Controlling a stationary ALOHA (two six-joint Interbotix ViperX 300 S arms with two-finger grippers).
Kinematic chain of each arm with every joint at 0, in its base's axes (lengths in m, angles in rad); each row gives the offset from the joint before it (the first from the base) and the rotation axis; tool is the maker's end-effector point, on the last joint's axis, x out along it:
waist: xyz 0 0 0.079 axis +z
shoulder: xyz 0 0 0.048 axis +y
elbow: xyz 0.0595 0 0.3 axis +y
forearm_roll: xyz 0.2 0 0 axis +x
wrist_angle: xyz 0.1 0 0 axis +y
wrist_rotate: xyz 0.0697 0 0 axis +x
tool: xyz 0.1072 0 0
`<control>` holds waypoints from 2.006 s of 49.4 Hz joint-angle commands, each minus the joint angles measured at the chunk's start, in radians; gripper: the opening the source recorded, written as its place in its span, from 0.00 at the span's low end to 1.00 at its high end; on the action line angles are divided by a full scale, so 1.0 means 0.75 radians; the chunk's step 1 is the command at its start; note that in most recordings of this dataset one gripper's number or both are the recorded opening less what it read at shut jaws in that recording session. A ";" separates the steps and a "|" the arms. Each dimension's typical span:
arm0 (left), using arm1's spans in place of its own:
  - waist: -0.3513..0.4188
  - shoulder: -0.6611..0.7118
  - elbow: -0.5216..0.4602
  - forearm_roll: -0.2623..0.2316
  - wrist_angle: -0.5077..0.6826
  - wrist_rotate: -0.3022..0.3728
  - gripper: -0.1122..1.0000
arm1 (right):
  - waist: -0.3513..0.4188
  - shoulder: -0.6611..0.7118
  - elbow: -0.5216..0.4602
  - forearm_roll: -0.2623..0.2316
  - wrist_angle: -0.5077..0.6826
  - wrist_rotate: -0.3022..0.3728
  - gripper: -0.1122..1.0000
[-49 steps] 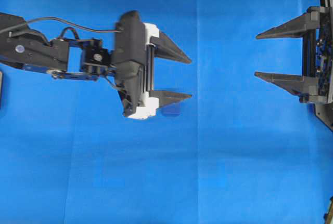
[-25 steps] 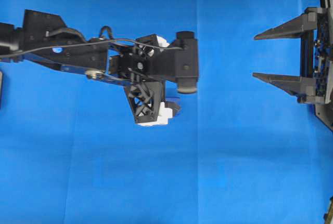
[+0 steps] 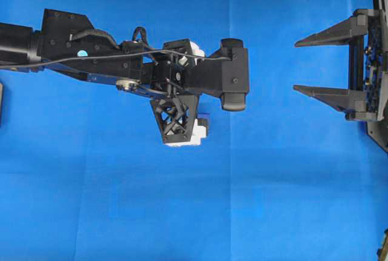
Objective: Handover the blue block to the right arm after grasping it with the left arm, then place it in the designated position.
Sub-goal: 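Reach the left gripper over the blue cube and lower around it, then close the left gripper on the blue cube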
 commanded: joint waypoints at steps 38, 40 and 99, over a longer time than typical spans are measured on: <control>-0.004 -0.025 -0.031 0.002 -0.008 0.000 0.94 | -0.004 0.008 -0.037 -0.004 -0.006 0.000 0.98; -0.004 -0.025 -0.033 0.002 -0.008 0.000 0.94 | -0.004 0.008 -0.037 -0.004 -0.008 0.000 0.98; -0.018 0.266 0.223 0.002 -0.483 -0.004 0.94 | -0.004 0.033 -0.033 -0.004 -0.008 0.000 0.98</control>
